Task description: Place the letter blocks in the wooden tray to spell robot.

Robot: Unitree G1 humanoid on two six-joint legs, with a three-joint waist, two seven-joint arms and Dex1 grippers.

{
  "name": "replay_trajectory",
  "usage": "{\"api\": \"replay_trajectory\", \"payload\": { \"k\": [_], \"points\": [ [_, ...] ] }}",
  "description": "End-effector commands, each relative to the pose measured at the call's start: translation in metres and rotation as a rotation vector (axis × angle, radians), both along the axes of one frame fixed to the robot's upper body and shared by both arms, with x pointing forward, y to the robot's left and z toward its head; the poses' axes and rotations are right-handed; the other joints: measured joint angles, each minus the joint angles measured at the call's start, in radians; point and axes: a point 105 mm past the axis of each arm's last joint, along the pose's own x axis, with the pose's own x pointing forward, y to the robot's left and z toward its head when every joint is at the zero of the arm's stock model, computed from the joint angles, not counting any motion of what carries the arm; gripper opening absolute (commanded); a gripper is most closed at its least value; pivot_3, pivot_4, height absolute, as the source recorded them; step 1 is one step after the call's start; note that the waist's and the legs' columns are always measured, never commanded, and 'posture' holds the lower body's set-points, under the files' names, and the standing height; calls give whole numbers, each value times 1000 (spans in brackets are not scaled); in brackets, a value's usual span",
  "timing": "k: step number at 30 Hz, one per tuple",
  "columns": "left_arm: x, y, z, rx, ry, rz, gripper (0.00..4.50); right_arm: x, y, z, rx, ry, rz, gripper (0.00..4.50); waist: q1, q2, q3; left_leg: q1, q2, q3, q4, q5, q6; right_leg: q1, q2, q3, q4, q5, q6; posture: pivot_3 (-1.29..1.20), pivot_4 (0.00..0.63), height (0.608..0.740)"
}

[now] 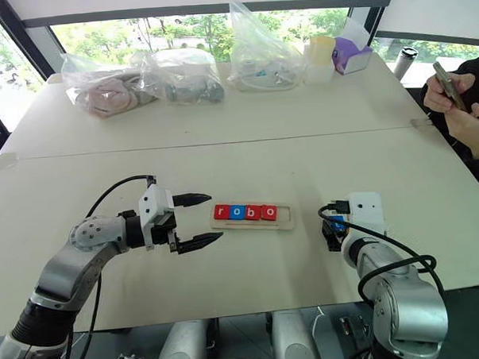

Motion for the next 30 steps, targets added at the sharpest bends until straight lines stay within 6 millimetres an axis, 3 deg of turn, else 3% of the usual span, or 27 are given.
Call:
{"api": "replay_trajectory", "payload": {
  "k": [1,6,9,18,22,30],
  "points": [
    [-1,-2,7,-4,-41,-9,4500,10,2,7,-50,-25,108,4454,2,0,0,0,0,0,0,0,0,0,0,0,0,0,0,0,150,740],
    [-1,-2,6,-4,-42,-10,4500,20,13,41,-274,-120,655,4454,7,4,2,-1,-1,1,0,0,0,0,-2,0,-2,0,0,0,150,740],
    [0,-3,7,-3,-43,-11,4500,10,10,43,-349,-105,966,4454,13,3,3,-1,-2,0,-1,0,1,1,-1,0,-3,-1,2,0,150,740],
    [5,-3,9,-10,-61,6,4500,18,-45,28,-219,41,1181,4454,9,1,3,-1,-2,0,1,-1,2,2,1,1,-3,-1,2,0,150,740],
    [4,-2,10,-12,-63,21,4500,28,-49,24,-188,38,1209,4454,11,1,3,0,-2,0,1,-1,2,2,1,1,-1,-1,2,0,150,740],
    [1,3,13,-13,-67,34,4500,29,-53,0,-192,107,1260,4454,14,1,3,0,-2,0,1,-1,2,3,1,1,-1,-1,2,0,150,740]
  ]
}}
